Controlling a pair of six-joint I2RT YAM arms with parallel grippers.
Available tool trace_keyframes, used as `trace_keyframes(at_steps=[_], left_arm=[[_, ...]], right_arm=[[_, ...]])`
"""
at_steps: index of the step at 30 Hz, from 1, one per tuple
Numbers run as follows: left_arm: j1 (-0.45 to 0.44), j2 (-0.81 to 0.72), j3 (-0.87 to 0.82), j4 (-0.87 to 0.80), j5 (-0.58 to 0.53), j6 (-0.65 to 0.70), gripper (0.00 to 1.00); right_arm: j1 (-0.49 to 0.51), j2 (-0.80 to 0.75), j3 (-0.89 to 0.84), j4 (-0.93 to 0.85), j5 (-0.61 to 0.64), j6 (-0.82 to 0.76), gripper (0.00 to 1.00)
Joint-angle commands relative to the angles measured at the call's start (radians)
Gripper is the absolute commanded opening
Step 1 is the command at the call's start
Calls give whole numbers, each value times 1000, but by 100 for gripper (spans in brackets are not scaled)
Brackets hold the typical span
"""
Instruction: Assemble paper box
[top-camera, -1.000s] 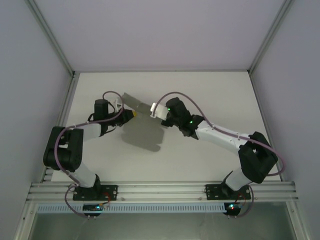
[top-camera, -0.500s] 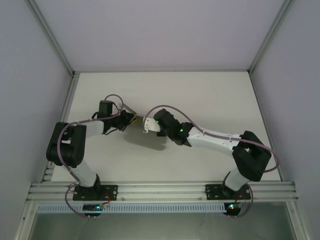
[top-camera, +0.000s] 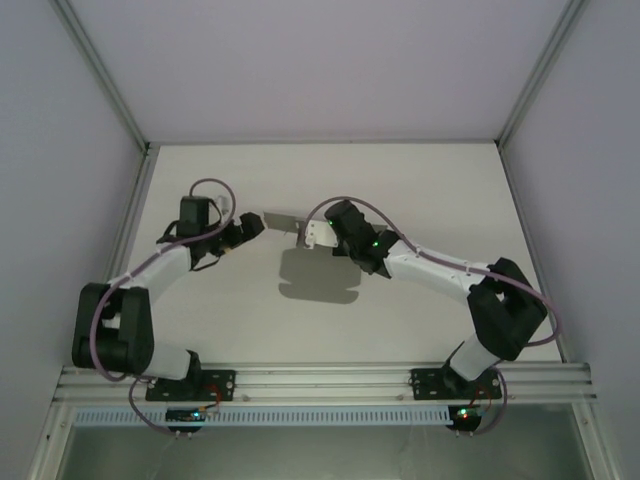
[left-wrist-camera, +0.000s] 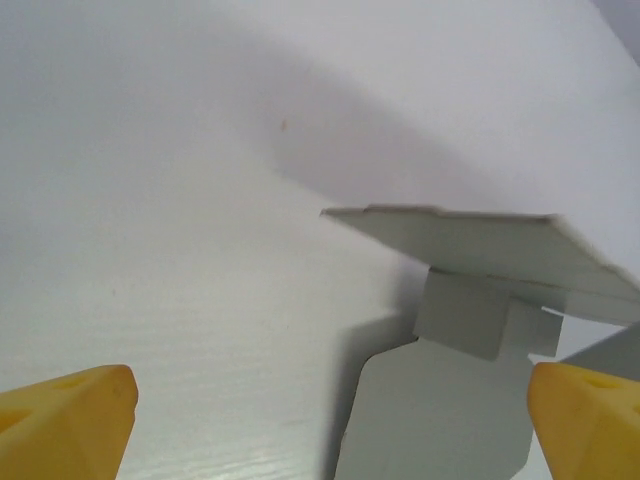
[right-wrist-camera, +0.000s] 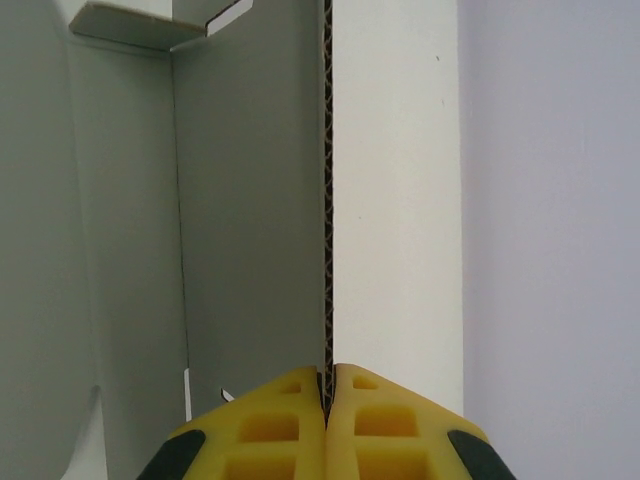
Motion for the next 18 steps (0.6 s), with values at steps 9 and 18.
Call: trace_keyframes(at_steps=[9,18], left_arm=[[-18,151,214,-22,206,601,100],[-72,339,412,-221,281,804,97]], right_arm=[[-51,-12,46,-90,-129,-23,0],[-83,-5,70,-108,-212,16,0]])
